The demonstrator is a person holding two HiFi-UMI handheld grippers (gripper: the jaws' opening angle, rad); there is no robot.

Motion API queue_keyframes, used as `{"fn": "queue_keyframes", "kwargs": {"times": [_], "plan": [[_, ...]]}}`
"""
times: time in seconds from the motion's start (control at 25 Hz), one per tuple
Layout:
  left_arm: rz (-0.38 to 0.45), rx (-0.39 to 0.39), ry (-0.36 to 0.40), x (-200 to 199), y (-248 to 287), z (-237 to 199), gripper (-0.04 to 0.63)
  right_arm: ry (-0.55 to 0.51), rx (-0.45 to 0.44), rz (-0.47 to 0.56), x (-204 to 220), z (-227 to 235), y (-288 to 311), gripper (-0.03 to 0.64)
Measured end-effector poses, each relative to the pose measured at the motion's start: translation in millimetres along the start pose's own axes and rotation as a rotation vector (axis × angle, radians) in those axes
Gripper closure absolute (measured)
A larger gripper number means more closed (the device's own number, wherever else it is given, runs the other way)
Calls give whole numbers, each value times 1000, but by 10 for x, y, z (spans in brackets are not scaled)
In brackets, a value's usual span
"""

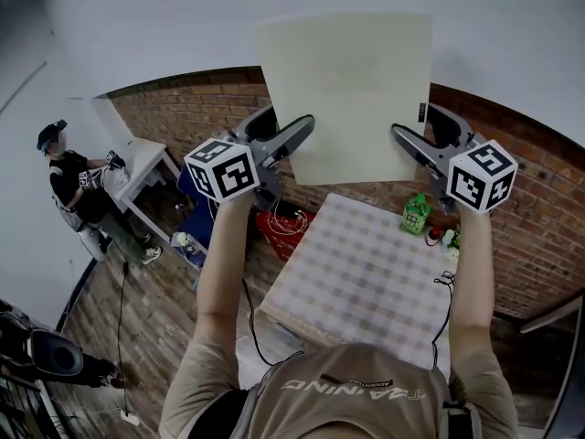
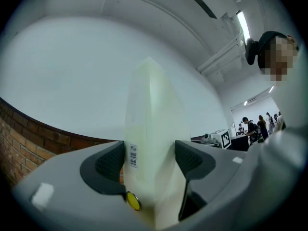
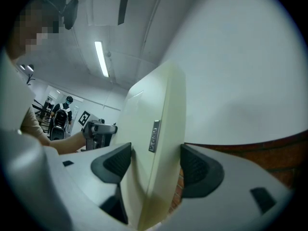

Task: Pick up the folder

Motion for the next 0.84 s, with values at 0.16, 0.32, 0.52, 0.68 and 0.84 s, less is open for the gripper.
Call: {"fn": "queue_keyframes", "kwargs": {"times": [0.16,0.32,0.52,0.68,0.84], "plan": [[-9,-5,-5,50,-9,6,282,3,-10,-5,49,-5,18,328],[-16,-2,-13,91,-28,19,282,5,-14,-9,86,-37,-1,328],[-23,-3,-15,99,-43,17,282,6,-16,-13,93,-44,15,328],[-23,-4,-13,101,-66,14,282,4,-17,-13,90,-67,19,328],[-25,-11,-17,114,-130,12,282,3,-26,-21,73,-103,56,328]]}}
Point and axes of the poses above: the fingertips, and each gripper's own axes: y forward along the fingers, z to its right, x out of its underside, the point moved 10 cm from there along -y, backward along the fingers, and after that the axes turned 14 degrees about -z, right-handed, at the moved point
